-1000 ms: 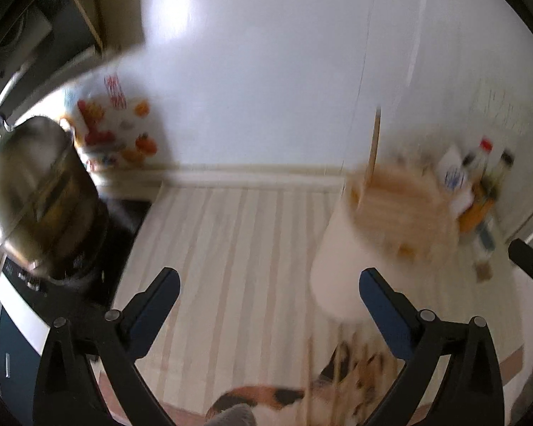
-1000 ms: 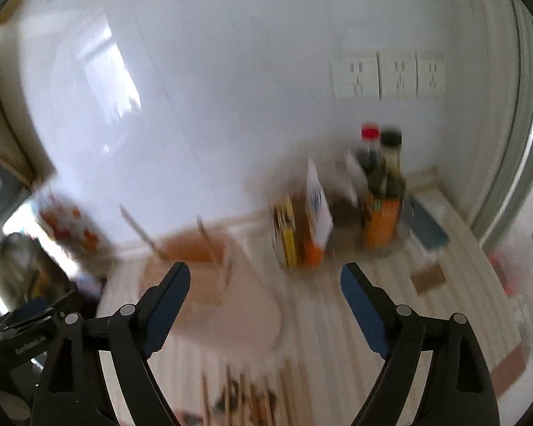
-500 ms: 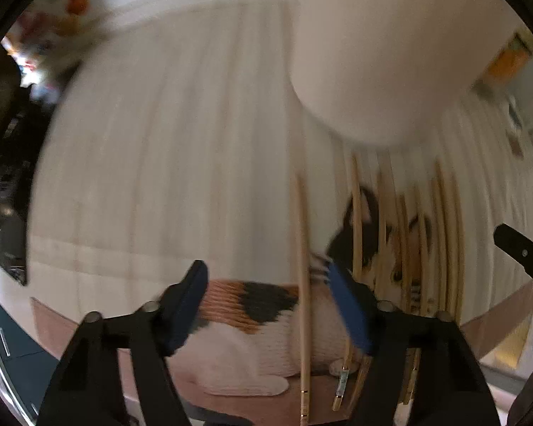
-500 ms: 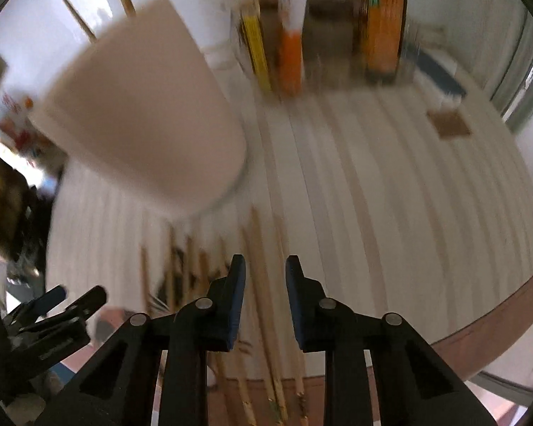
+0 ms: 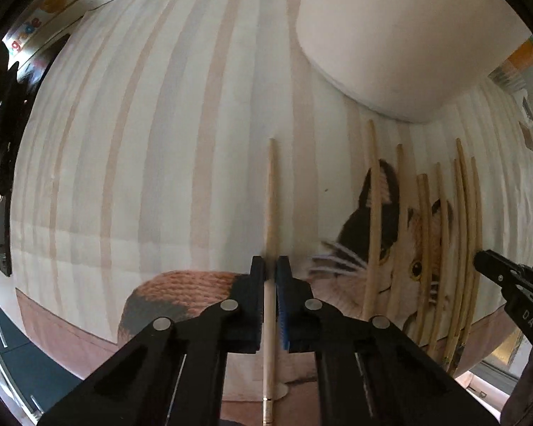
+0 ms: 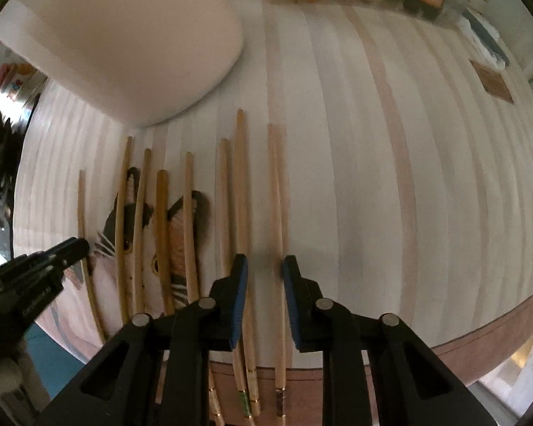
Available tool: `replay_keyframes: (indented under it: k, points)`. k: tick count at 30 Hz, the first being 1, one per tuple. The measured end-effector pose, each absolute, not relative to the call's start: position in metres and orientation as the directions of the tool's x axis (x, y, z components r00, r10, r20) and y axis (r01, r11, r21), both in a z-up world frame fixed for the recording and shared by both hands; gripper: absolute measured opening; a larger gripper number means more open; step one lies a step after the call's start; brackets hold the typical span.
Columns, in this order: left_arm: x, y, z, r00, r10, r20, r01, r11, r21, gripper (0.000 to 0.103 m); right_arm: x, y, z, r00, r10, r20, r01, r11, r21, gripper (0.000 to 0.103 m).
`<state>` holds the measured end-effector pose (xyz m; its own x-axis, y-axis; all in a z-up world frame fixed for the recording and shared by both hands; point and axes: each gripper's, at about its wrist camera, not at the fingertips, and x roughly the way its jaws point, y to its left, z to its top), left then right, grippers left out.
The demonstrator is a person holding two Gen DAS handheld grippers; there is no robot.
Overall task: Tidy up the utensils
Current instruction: 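Close the left tool on a chopstick while the right tool grasps another chopstick, then carry the left tool's chopstick into the pink holder and open while the right tool does likewise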
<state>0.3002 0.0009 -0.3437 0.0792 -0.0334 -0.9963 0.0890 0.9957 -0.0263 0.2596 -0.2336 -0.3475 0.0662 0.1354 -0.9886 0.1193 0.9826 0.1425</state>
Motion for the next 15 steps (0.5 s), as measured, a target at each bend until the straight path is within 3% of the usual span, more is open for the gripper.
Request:
replay_keyframes:
  k: [15]
  points:
    - [0.293, 0.022, -0.341, 0.067, -0.024, -0.997, 0.071, 0.997, -0.019, 0.005, 0.221, -0.251, -0.365, -0.029, 0.088, -0.996, 0.094, 0.992, 0.085, 0.007]
